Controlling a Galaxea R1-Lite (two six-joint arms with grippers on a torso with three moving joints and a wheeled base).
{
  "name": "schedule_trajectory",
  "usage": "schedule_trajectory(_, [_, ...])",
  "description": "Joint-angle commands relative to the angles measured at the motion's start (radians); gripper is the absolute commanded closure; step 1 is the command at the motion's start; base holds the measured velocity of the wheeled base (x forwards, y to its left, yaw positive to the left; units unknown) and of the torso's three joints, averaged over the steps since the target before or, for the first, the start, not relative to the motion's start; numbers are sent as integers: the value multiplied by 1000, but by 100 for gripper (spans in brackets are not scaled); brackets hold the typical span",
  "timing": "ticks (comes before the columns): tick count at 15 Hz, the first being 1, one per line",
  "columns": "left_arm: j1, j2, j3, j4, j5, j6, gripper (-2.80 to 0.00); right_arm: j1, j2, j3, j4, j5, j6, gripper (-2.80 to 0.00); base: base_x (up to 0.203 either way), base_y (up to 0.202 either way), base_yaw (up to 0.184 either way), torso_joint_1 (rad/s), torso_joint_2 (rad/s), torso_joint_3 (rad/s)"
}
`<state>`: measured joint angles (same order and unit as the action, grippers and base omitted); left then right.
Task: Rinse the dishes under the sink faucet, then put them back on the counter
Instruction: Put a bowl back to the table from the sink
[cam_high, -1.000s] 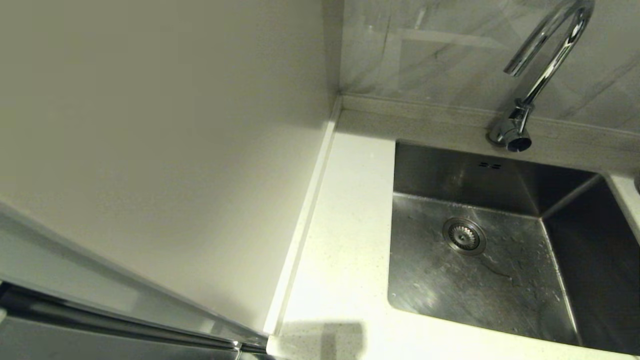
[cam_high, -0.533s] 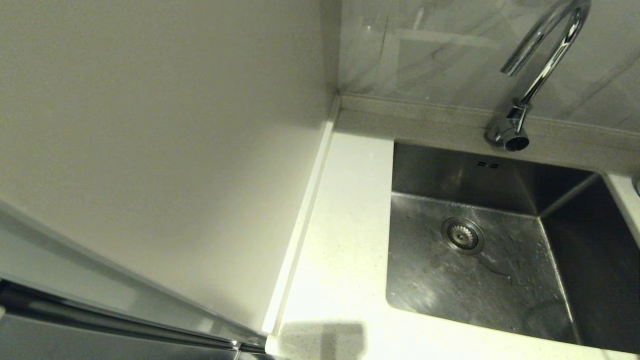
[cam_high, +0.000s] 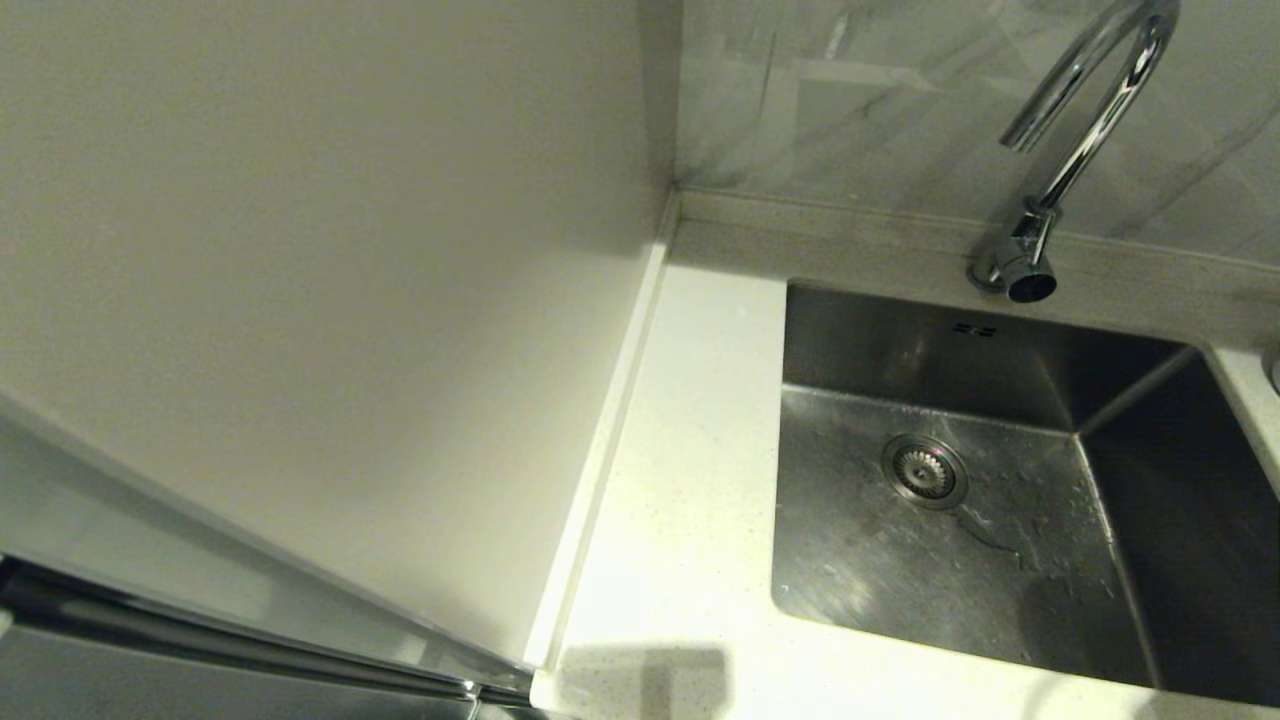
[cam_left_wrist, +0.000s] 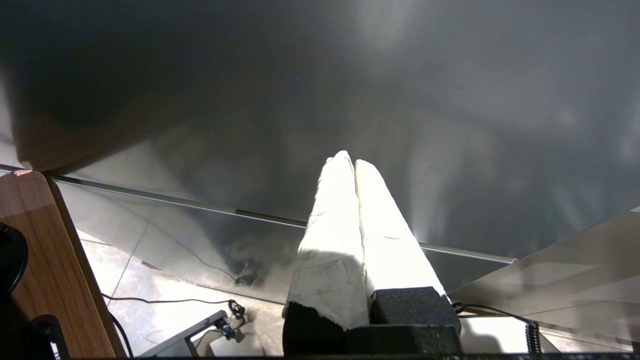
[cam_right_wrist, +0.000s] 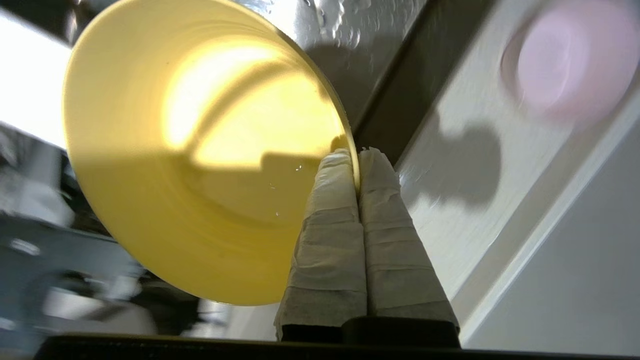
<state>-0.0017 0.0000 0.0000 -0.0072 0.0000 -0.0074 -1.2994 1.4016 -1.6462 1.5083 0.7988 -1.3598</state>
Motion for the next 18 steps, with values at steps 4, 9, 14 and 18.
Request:
schedule_trajectory(4, [0, 0, 3, 0, 0, 0, 0, 164, -191, 148, -353, -535, 777, 0, 0, 0, 0, 0, 0, 0])
schedule_trajectory(9, [0, 0, 3, 0, 0, 0, 0, 352, -262, 410, -428, -1038, 1330, 0, 0, 0, 0, 0, 0, 0])
schedule_trajectory(14, [0, 0, 3, 0, 0, 0, 0, 431, -240, 523, -412, -1130, 1412, 0, 0, 0, 0, 0, 0, 0])
schedule_trajectory(18, [0, 0, 3, 0, 0, 0, 0, 520, -135, 501, -430, -1111, 1527, 0, 0, 0, 0, 0, 0, 0])
